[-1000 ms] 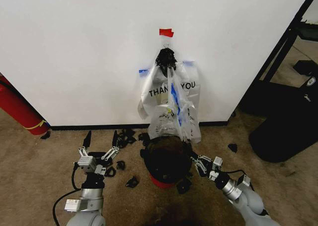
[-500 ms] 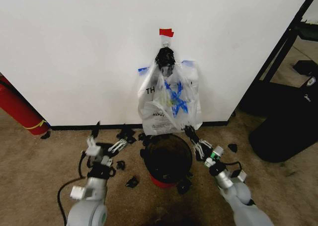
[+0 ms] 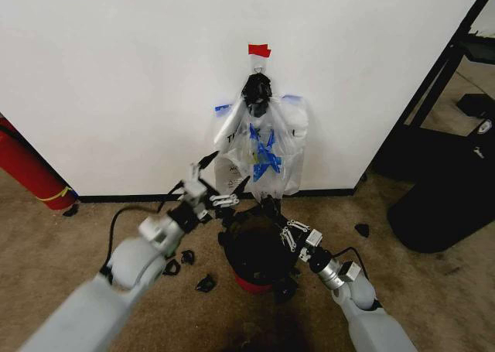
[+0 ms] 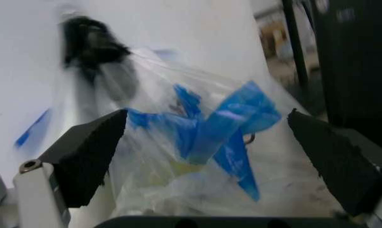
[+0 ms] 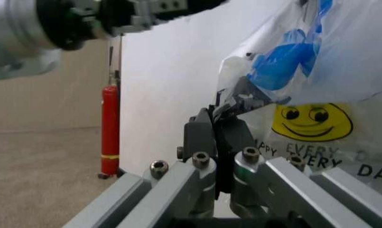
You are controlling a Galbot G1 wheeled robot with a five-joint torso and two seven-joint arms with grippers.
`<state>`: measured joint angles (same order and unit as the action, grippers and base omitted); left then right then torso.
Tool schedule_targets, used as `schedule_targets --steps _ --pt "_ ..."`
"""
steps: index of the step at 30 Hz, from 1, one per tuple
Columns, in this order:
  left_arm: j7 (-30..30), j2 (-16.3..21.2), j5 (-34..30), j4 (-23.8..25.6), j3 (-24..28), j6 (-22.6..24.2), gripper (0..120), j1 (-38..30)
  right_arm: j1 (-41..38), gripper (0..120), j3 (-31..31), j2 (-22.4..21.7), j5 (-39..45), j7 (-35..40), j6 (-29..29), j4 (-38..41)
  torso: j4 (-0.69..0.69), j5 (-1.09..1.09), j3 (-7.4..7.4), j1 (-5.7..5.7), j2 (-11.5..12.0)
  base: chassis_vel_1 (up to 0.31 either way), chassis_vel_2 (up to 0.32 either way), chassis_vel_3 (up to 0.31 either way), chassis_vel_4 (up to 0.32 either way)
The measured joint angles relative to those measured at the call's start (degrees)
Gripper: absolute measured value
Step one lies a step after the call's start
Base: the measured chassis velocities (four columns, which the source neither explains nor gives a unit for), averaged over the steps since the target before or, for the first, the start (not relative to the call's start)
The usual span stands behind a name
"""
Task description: Pick up the garbage bag from the wall and place it over the trash bin.
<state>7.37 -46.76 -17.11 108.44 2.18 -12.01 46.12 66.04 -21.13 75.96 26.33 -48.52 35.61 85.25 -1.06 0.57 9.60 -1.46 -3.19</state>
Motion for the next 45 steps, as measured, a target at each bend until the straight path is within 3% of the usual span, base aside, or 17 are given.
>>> schedule_targets --steps 4,12,17,27,31,35,38,42,45 --pt "0.16 2.37 7.9 -1.45 8.88 4.02 100 -10.9 0.22 0 -0.38 1.09 -1.45 1.39 0.28 0.0 0.01 -0.03 -0.01 0.0 0.0 0.0 0.0 0.0 0.0" --pt "-1.05 0.72 17.55 -1.66 15.77 13.08 100 -15.73 0.76 0 -0.55 2.23 -5.53 3.57 1.04 1.41 0.03 -0.01 -0.01 0.0 0.0 0.0 0.0 0.0 0.0" --pt "-0.91 0.29 24.21 -2.06 18.23 16.1 100 -18.08 0.89 0 -0.48 2.7 -7.41 4.1 1.59 2.01 0.01 -0.02 -0.01 0.01 0.0 0.0 0.0 0.0 0.0" --pt "1.79 0.97 40.14 -2.93 16.74 19.98 100 -18.79 1.5 0 -0.01 3.26 -8.67 4.1 1.64 4.38 0.01 -0.02 -0.01 0.01 0.0 0.0 0.0 0.0 0.0" --pt "1.02 1.71 47.25 -0.37 12.8 25.87 100 -15.68 2.14 0 -0.06 3.18 -8.84 4.06 1.64 5.62 0.03 -0.02 -0.02 0.01 0.0 0.0 0.0 0.0 0.0" --pt "-1.03 2.11 47.25 1.23 11.43 28.31 100 -13.69 2.43 0 -0.23 3.01 -8.84 4.05 1.64 5.95 0.02 -0.01 -0.02 0.01 0.0 0.0 0.0 0.0 0.0" --pt "-3.34 2.56 43.93 3.01 10.88 28.75 100 -12.11 2.61 0 -0.32 2.94 -9.03 4.03 1.68 5.99 0.02 -0.02 -0.02 0.01 0.0 0.0 0.0 0.0 0.0" --pt "-6.28 2.88 38.13 4.29 11.26 28.64 94 -10.88 2.76 0 -0.33 2.99 -9.25 4.02 1.73 6.05 0.02 -0.02 -0.02 0.01 0.0 0.0 0.0 0.0 0.0" --pt "-8.21 3.0 33.23 5.08 11.59 28.69 79 -9.86 2.96 0 -0.33 3.02 -9.39 4.01 1.75 6.42 0.02 -0.02 -0.02 0.01 -0.01 0.0 0.0 0.0 0.0"
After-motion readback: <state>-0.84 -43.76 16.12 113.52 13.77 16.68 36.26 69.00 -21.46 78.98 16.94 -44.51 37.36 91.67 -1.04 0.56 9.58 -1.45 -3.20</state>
